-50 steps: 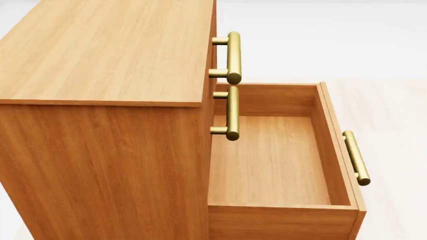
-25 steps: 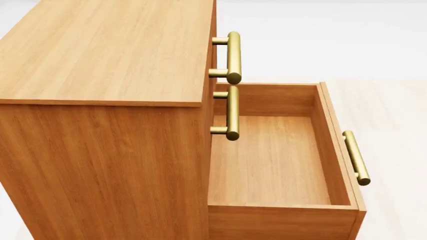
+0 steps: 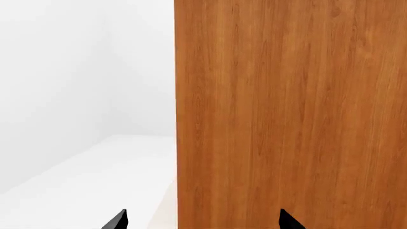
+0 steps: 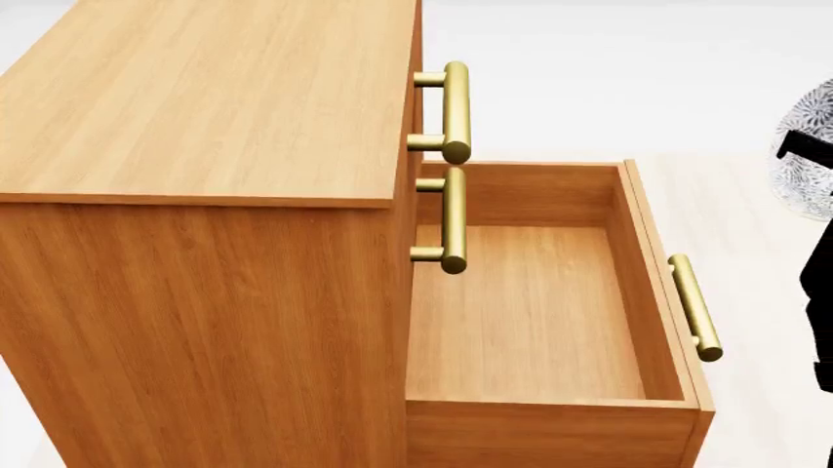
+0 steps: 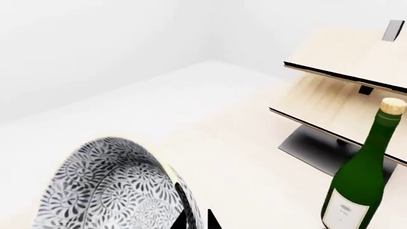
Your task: Put the bowl in the bottom drawer of the cabinet and close it.
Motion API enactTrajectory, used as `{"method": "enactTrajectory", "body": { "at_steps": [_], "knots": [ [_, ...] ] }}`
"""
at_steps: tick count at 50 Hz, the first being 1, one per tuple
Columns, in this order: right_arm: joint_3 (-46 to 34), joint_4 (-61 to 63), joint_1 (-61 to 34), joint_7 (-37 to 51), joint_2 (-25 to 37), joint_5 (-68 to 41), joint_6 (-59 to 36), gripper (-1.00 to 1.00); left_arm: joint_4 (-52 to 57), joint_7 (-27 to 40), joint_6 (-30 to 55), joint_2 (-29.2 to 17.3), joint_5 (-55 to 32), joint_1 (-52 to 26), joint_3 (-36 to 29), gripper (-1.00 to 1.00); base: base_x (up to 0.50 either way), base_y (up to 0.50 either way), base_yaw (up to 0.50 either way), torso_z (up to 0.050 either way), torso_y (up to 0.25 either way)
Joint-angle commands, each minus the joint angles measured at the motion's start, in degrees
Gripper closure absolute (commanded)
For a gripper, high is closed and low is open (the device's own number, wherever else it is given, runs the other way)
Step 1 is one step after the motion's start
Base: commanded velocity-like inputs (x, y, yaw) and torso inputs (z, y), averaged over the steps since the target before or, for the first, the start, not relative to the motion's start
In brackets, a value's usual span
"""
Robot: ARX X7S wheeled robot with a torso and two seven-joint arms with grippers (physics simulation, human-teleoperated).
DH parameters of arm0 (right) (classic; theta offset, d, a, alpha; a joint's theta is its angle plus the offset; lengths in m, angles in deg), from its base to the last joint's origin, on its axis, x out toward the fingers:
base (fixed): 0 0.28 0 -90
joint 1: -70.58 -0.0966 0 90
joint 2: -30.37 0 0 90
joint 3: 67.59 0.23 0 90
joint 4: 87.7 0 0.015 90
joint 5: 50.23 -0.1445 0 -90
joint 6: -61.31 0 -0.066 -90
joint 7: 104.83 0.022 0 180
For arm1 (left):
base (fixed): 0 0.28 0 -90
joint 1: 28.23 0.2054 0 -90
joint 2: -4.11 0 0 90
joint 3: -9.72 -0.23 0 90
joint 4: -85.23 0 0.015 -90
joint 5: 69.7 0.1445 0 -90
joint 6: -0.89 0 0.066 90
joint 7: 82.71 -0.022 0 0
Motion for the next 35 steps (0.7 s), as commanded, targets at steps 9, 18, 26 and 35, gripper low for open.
{"method": "enactTrajectory", "body": {
  "at_steps": [9, 18, 26, 35],
  "knots": [
    [-5.4, -18.8, -11.0, -3.4, -2.7, 3.2, 8.0, 1.00, 0.1, 0.4, 0.2, -0.1, 0.1, 0.0, -0.2, -1.00, 0.00, 0.00, 0.00, 0.000, 0.000],
    [-7.6, -26.7, -14.8, -4.7, -4.8, 4.5, 12.1, 1.00, 0.3, 0.7, 0.3, -0.2, 0.2, 0.0, -0.2, -1.00, 0.00, 0.00, 0.00, 0.000, 0.001],
    [-8.8, -42.3, -21.4, -7.1, -6.7, 5.7, 19.6, 1.00, 0.3, 0.9, 0.4, -0.4, 0.3, 0.0, -0.3, -1.00, 0.00, 0.00, 0.00, 0.000, 0.000],
    [-8.7, -50.6, -26.0, -9.4, -8.4, 7.5, 22.3, 1.00, 0.4, 1.1, 0.8, -0.4, 0.5, -0.2, -0.4, -1.00, 0.00, 0.00, 0.00, 0.000, 0.000]
  ]
}}
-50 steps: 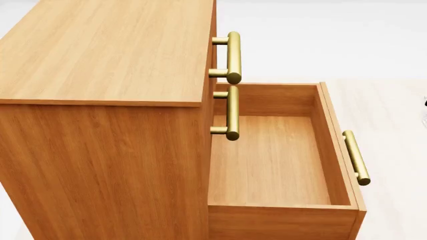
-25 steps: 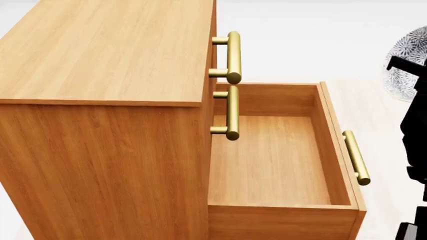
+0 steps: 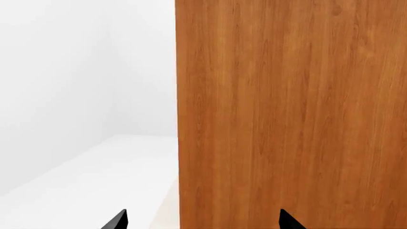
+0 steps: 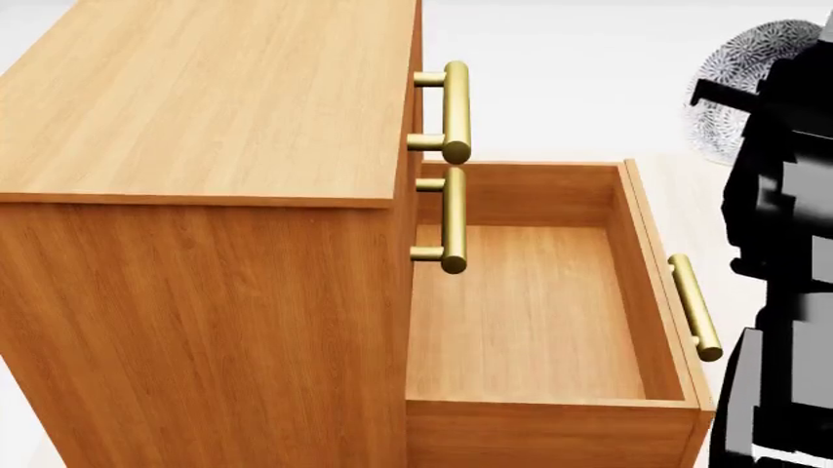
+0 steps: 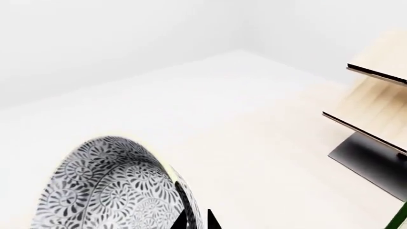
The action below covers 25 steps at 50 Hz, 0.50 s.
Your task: Put the bowl in the bottom drawer of the cabinet and close it.
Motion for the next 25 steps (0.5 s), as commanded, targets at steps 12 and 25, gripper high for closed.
{"method": "enactTrajectory", "body": {
  "at_steps": [12, 25],
  "knots": [
    [1.9, -10.4, -6.3, -3.9, -4.0, 7.5, 1.1, 1.00, 0.3, 0.6, 0.3, -0.1, 0.0, -0.1, -0.1, -1.00, 0.00, 0.00, 0.00, 0.000, 0.001],
    [3.5, -10.4, -6.5, -6.0, -6.8, 10.4, -1.5, 1.00, 0.6, 0.9, 0.3, -0.3, 0.0, 0.1, -0.2, -1.00, 0.00, 0.00, 0.00, 0.000, 0.000]
  ]
}}
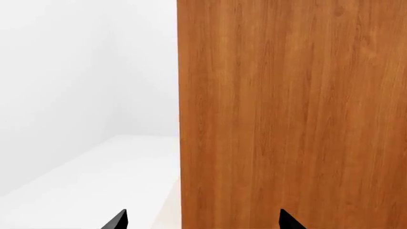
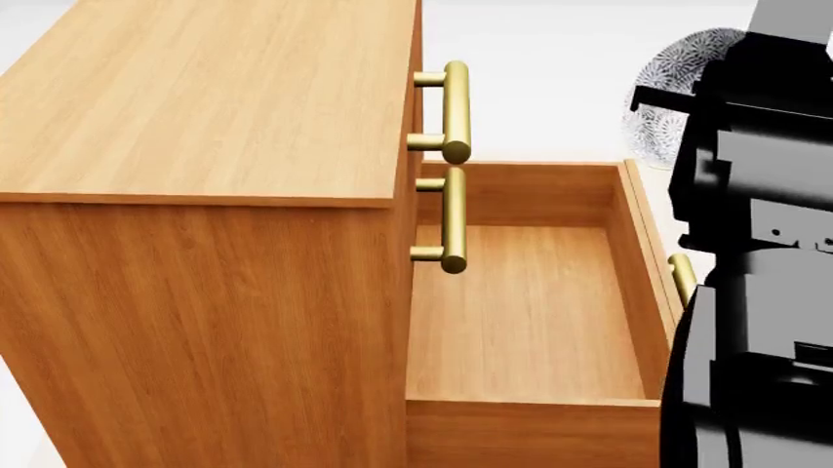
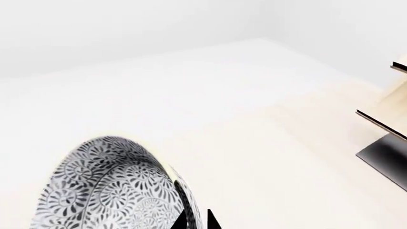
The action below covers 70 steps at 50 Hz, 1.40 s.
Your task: Put the bowl in the bottom drawer of the cabinet and close it.
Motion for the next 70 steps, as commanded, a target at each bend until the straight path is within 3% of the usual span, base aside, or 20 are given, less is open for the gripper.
{"method": "enactTrajectory", "body": {
  "at_steps": [1, 70],
  "knots": [
    [0.9, -0.2, -0.8, -2.1, -2.5, 3.2, -1.7, 1.00, 0.1, 0.3, -0.2, -0.1, -0.1, 0.1, 0.0, -1.00, 0.00, 0.00, 0.00, 0.000, 0.000],
    [1.0, -0.2, 4.5, -12.7, -6.7, 3.7, -6.6, 1.00, 0.1, 1.2, -0.6, -0.7, -0.8, -0.1, -0.4, -1.00, 0.00, 0.00, 0.00, 0.000, 0.000]
  ]
}}
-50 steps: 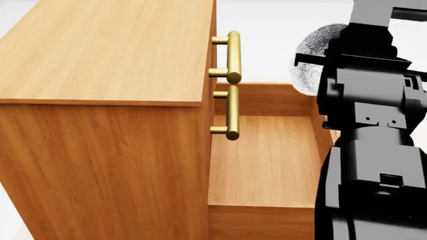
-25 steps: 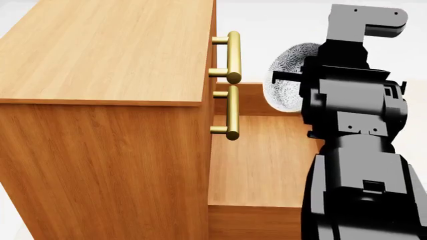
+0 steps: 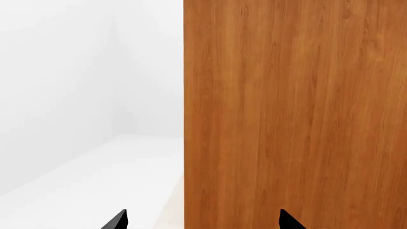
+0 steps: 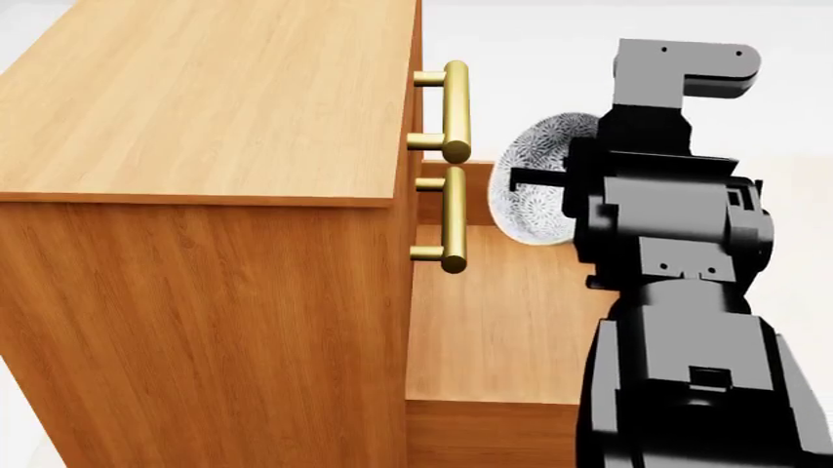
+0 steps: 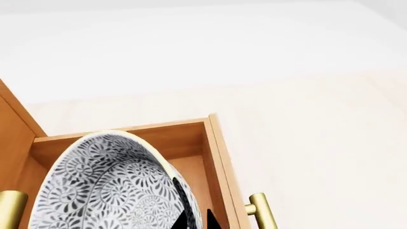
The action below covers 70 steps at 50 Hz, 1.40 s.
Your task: Put the bowl in the bottom drawer of the cabinet and close it.
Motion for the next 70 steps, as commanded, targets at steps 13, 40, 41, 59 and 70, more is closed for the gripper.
{"method": "enactTrajectory", "body": {
  "at_steps": [13, 40, 41, 59, 70],
  "knots": [
    [0.4, 0.0, 1.5, -1.8, -0.2, 0.1, 0.1, 1.00, 0.7, 0.5, 0.2, -0.4, -0.1, 0.3, -0.1, -1.00, 0.00, 0.00, 0.00, 0.000, 0.000],
    [-0.1, 0.0, 4.1, -1.6, -0.2, 0.4, 1.0, 1.00, 0.0, 0.6, -0.4, -0.4, -0.3, 0.0, -0.3, -1.00, 0.00, 0.00, 0.00, 0.000, 0.000],
    [-0.1, 0.0, 4.3, -1.7, -0.2, 0.4, 1.0, 1.00, 0.0, 0.7, -0.4, -0.5, -0.3, 0.0, -0.3, -1.00, 0.00, 0.00, 0.00, 0.000, 0.000],
    [0.1, 0.0, 5.5, -3.8, -0.3, 0.0, 0.0, 1.00, -0.4, 0.8, -0.7, -0.5, -0.3, -0.1, -0.5, -1.00, 0.00, 0.00, 0.00, 0.000, 0.001],
    [-0.3, 0.0, 6.2, -4.5, -0.5, 0.3, -0.4, 1.00, -0.1, 1.0, -0.6, -0.6, -0.3, -0.1, -0.5, -1.00, 0.00, 0.00, 0.00, 0.000, 0.000]
  ]
}}
